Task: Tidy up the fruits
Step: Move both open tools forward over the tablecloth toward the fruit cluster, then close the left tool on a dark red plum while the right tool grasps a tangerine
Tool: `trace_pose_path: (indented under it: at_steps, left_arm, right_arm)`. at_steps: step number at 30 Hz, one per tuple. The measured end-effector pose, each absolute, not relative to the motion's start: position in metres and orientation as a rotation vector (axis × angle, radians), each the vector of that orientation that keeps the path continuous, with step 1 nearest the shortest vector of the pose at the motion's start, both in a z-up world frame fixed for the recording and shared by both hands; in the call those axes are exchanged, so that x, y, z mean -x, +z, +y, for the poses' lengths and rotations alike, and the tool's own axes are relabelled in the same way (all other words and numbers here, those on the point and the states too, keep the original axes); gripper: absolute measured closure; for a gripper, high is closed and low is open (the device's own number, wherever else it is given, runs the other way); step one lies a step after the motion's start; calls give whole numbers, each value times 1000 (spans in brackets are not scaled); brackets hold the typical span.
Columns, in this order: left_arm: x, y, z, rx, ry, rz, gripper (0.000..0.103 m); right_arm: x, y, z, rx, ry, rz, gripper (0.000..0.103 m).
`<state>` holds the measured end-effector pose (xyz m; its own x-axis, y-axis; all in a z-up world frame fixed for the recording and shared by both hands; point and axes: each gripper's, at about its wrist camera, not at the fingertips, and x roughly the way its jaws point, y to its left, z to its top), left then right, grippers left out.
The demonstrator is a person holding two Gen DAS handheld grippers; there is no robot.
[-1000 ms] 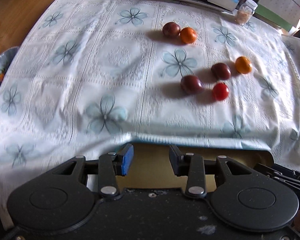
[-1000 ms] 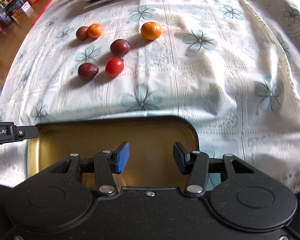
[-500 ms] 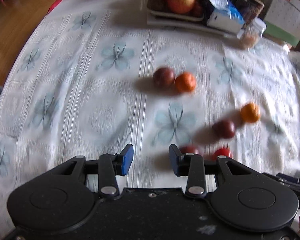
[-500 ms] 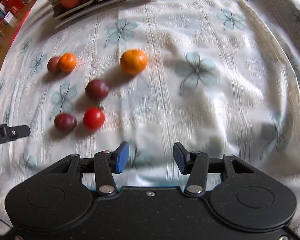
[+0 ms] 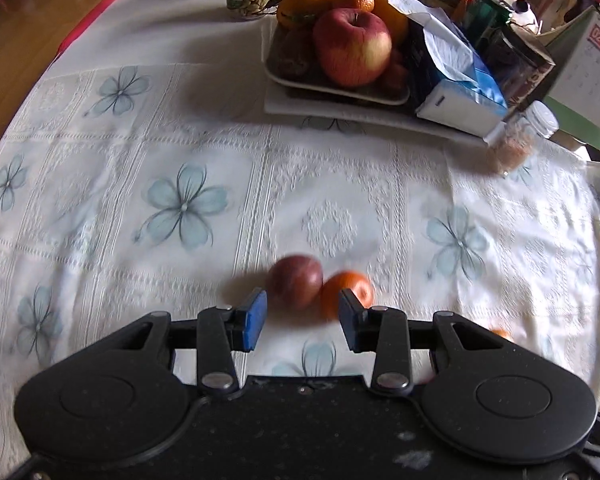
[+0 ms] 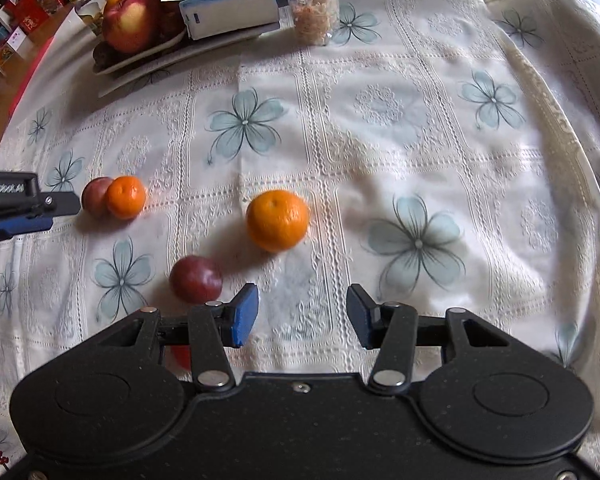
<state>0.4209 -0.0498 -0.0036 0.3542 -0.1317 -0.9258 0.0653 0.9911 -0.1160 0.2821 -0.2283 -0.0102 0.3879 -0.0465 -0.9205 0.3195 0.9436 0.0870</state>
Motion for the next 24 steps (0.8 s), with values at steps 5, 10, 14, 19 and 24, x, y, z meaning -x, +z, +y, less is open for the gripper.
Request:
trace_pose_path:
  at_steps: [5, 10, 14, 19, 24]
  left_arm:
    - [-439, -18, -51, 54, -95, 1195, 64]
    - [-446, -35, -51, 55, -97, 1213, 59]
    - [-448, -39, -51, 68, -99, 1200, 57]
    - [-454, -43, -56, 59, -103, 1202, 57]
    - [-460, -53, -56, 55, -87, 1225, 59]
  right_arm:
    - [-293, -9, -233, -272, -231, 1140, 46]
    - [-303, -10, -240, -281, -239, 1131, 46]
    - [-312, -13, -242, -292, -245, 1136, 46]
    - [-322, -19, -240, -299, -245, 1144, 46]
    - [-331, -24, -236, -323, -220, 1146, 46]
